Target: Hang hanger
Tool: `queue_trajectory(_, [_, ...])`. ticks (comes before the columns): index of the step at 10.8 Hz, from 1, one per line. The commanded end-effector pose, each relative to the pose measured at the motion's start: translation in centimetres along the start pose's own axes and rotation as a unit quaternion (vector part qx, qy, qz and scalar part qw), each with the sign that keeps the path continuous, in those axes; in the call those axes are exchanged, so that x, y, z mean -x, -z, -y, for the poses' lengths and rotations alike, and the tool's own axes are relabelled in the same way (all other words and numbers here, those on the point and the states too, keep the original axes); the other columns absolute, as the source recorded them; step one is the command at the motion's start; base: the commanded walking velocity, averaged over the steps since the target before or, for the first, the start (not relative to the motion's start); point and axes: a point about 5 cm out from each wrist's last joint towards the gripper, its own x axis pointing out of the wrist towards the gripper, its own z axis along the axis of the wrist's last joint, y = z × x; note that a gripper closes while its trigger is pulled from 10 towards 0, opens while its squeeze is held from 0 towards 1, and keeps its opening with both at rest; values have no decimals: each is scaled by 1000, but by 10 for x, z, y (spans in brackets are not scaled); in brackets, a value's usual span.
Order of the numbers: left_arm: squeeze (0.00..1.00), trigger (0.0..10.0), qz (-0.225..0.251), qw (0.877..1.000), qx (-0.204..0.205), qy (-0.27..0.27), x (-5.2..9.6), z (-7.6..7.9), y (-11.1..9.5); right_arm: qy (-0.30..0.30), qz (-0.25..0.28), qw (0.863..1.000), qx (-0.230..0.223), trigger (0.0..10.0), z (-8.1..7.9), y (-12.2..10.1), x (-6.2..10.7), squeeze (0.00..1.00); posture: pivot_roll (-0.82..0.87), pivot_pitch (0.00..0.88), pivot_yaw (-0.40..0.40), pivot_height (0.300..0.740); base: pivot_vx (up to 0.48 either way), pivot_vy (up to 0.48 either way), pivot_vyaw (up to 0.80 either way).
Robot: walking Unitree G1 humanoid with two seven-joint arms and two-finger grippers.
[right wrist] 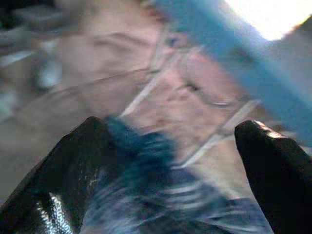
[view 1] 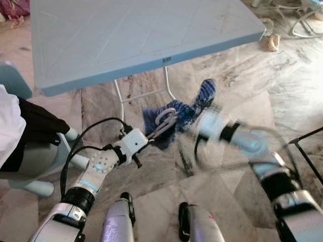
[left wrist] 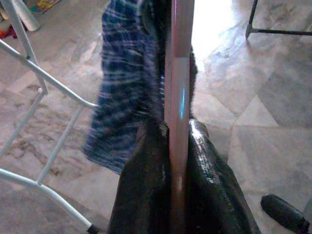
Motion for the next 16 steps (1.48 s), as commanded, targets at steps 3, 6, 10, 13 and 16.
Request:
queue_trajectory(3, [0,0,18,1000,-2,5,-3,2,-7,69,-5,997,-37,10000,-3,6,5,1000,-50,247,2,740,0,0,0])
queue_trajectory(6, [0,0,40,994,32,-94,-6,-21,-18,132,-4,990,-54,10000,-2,7,12,1000,-56,248,3,740,0,0,0])
queue_trajectory(10, [0,0,72,993,54,-82,-15,-14,-35,107,-106,975,-161,10000,-21,48,42,1000,-62,250,1,740,0,0,0])
queue_trajectory(13, [0,0,89,994,49,-27,-21,5,-48,41,-138,961,-236,10000,-66,56,34,0,-50,251,7,740,0,0,0])
queue_trajectory(16, [0,0,92,994,56,10,-19,19,-52,134,-141,952,-236,10000,-45,55,22,0,-47,251,8,740,0,0,0])
